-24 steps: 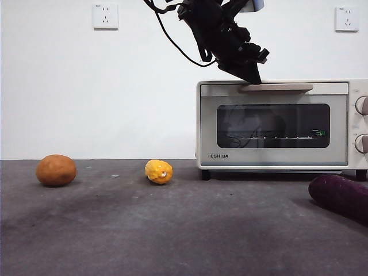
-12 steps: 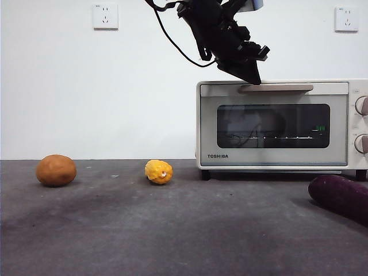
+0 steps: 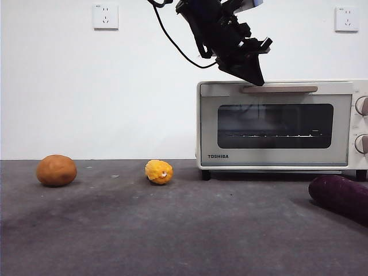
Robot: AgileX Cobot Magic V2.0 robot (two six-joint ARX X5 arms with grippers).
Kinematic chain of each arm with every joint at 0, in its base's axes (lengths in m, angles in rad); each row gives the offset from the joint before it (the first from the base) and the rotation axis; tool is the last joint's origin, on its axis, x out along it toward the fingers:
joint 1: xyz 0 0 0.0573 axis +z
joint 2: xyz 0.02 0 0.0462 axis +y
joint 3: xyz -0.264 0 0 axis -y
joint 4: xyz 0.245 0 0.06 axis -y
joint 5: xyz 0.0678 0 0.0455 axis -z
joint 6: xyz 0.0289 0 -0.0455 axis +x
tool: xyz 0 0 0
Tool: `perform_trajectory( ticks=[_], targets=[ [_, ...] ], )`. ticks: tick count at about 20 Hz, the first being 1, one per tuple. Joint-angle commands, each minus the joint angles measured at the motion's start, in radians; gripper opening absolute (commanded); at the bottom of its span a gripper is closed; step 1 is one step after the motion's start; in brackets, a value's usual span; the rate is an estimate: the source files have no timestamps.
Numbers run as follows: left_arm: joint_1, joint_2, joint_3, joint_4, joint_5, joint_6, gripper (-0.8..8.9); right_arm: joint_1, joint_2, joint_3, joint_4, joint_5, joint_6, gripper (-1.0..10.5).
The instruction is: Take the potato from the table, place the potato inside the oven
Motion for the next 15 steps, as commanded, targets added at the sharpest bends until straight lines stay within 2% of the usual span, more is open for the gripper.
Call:
perform_trajectory(
  ticks=[1,9,15],
  targets=[
    [-0.009,0.039,-0.024,-0.066,-0.005,-0.025,-0.10,0.000,-0.003,0.072,-0.028,0.043,-0.002,0.0],
    [-0.023,0.039,-0.024,-0.127,-0.005,-0.062,-0.09,0.000,-0.003,0.254,-0.132,0.159,-0.051,0.0],
    [-0.034,0.039,-0.024,-0.174,-0.005,-0.133,-0.09,0.000,-0.003,0.335,-0.212,0.230,-0.078,0.0]
  ],
)
